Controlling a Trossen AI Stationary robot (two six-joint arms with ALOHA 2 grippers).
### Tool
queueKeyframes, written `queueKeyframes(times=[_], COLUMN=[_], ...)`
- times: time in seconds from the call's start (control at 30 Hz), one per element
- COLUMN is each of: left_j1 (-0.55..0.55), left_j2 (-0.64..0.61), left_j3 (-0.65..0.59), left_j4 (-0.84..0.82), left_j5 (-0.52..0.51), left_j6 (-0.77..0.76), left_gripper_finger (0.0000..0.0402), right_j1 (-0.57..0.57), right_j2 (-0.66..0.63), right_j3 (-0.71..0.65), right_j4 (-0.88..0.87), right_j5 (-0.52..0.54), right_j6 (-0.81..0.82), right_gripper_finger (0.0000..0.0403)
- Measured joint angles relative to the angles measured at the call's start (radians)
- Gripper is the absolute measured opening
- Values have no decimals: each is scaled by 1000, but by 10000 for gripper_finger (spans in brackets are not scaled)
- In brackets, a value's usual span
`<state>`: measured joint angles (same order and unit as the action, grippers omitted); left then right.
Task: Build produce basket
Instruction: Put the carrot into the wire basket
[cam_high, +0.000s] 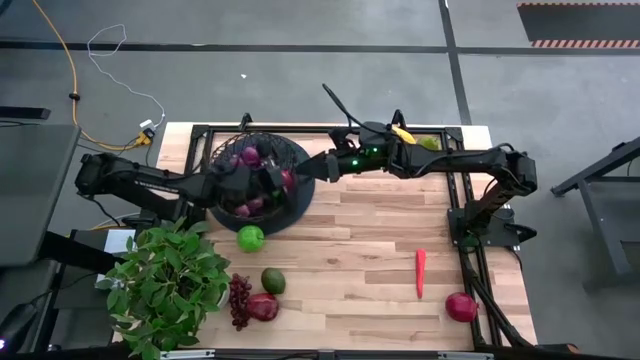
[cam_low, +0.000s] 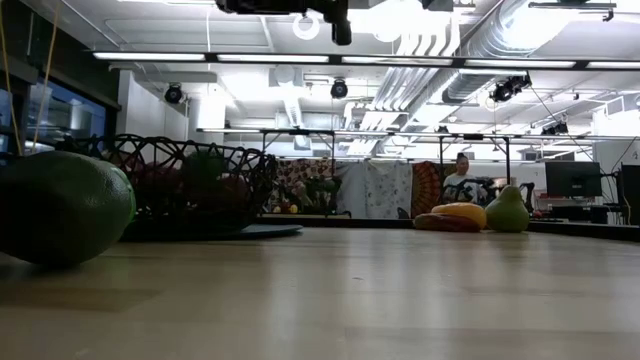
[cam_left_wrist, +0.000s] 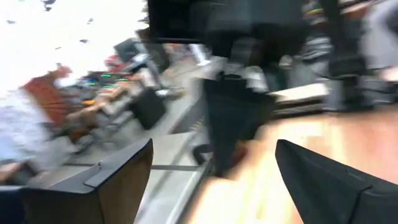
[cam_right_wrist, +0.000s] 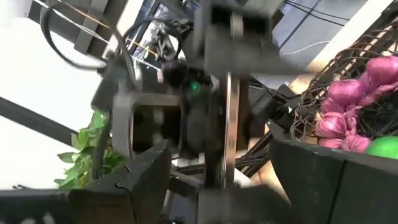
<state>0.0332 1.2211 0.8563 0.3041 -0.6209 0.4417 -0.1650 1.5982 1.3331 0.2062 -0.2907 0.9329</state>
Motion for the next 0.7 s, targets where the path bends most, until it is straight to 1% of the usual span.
queueKeyframes(times=[0.07, 0.17, 0.23, 0.3, 0.37, 0.43, 0.5, 0.6, 0.7], left_j1=[1, -3, -3, -3, -2, 6, 29, 94, 165], left_j2=[-8, -22, -36, -57, -82, -112, -142, -177, -182], left_j3=[4, 3, 3, 3, 3, 3, 3, 3, -11], left_j4=[16, 10, 10, -5, -32, -74, -116, -177, -171], left_j5=[-11, 12, 14, 11, 42, 105, 194, 393, 608], left_j6=[1, -26, -50, -101, -177, -273, -395, -606, -770], left_gripper_finger=[321, 320, 319, 319, 319, 319, 319, 319, 319], right_j1=[-8, -22, -37, -59, -85, -111, -133, -148, -149], right_j2=[0, 0, -10, -36, -80, -123, -171, -255, -329], right_j3=[0, 0, 0, 0, 0, 1, 1, 1, -8], right_j4=[4, 14, 10, 2, -54, -133, -232, -403, -567], right_j5=[-1, -3, -38, -72, -73, -49, -29, 30, 102], right_j6=[-13, -32, -61, -105, -169, -253, -334, -449, -550], right_gripper_finger=[252, 252, 252, 252, 252, 252, 252, 252, 252])
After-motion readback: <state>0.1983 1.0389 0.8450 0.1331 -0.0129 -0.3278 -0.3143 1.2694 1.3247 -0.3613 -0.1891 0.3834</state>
